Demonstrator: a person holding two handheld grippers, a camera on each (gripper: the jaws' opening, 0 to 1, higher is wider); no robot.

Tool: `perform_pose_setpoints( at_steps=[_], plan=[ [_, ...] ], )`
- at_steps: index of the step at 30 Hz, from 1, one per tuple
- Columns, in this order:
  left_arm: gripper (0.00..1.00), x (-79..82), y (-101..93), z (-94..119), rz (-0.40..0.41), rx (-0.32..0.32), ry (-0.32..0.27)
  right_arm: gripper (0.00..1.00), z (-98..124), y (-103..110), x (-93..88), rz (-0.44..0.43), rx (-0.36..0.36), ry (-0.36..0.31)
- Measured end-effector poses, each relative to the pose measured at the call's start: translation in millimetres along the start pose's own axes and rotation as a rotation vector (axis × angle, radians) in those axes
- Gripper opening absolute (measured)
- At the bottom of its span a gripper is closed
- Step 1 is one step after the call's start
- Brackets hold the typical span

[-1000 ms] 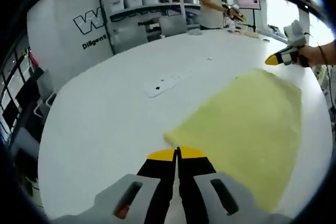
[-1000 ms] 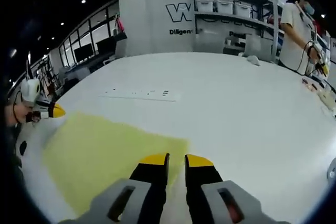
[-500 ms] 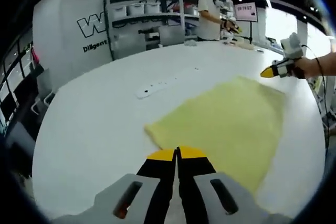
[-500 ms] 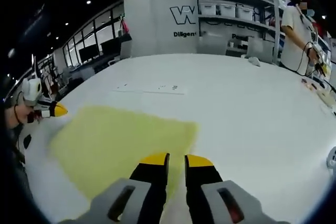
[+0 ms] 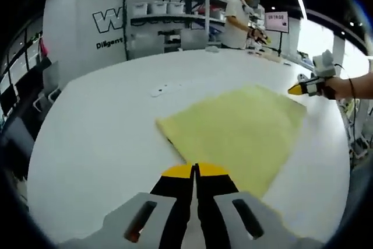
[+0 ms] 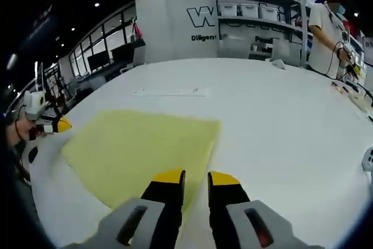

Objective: Fold the garment on the visible template until the final outline fits inside the template.

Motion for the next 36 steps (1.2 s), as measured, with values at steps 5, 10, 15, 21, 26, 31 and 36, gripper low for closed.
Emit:
perform_pose_setpoints(
  at_steps=[5,10,15,21,26,31,36],
  plan=[
    [0.04,-10.3,-0.6,8.4,0.034,-0.006,-0.001,0.10,6.2,0.6,-7.4,0.018,0.009,-0.001],
    [0.05,-24.0,-8.3,16.7,0.030,-0.035,0.022,0.11,15.0,2.2,-17.6,-0.005,0.029,0.003],
    [0.12,-29.8,-19.4,25.0,0.080,-0.088,0.015,0.13,23.1,-0.2,-19.5,-0.046,0.043,-0.032],
    [0.17,-41.3,-26.8,28.8,0.086,-0.123,0.028,0.18,32.8,4.3,-28.8,-0.084,0.084,-0.028],
    [0.17,-46.3,-35.7,29.5,0.109,-0.163,0.032,0.17,37.9,15.3,-35.6,-0.107,0.167,-0.033],
    [0.18,-49.2,-41.8,25.2,0.131,-0.194,0.027,0.16,37.9,20.6,-43.5,-0.105,0.199,0.001],
    [0.14,-50.5,-43.5,18.1,0.154,-0.198,0.028,0.13,35.8,21.9,-44.9,-0.103,0.206,0.015]
  ],
)
Point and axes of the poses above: the point that each gripper's makers call its tool centre point, and the gripper's own axes: z roughly backward along the fingers, y roughly to its left, x roughly out of its top, the point moved 3 cm from there along z, roughly backward along the fingers, and after that the axes turned 9 degrees about -y, right-handed, at the moved point
